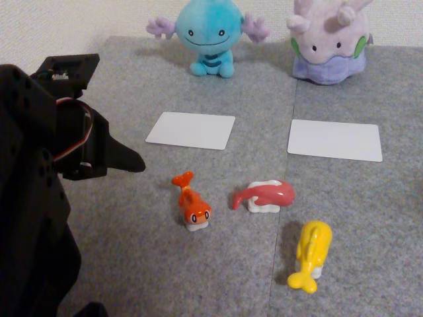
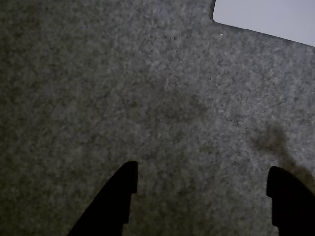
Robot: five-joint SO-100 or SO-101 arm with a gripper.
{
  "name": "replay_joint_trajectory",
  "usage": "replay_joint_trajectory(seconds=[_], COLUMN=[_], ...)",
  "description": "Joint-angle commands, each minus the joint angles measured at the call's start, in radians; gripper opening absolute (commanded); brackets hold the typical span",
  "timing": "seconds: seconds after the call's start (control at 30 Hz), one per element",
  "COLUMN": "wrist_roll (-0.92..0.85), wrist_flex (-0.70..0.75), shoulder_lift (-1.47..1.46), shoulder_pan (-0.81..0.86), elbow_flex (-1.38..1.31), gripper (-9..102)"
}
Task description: Wooper wants to eat egg sudhi, and Goomy wants to eat shrimp sushi
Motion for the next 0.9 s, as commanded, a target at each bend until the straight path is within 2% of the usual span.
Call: replay_joint_trajectory(seconds=[0.0, 0.5, 0.7, 0.87], wrist_roll=[-0.005, -0.006, -0.011, -0.021], wrist_flex=[-0.206, -0.212, -0.190, -0.081], shoulder_lift=[0.009, 0.009, 0.005, 0.000], shoulder_pan=[0.028, 0.041, 0.206, 0.324], elbow_flex=[0.031, 0.031, -0.117, -0.278], gripper=[31, 31, 31, 31])
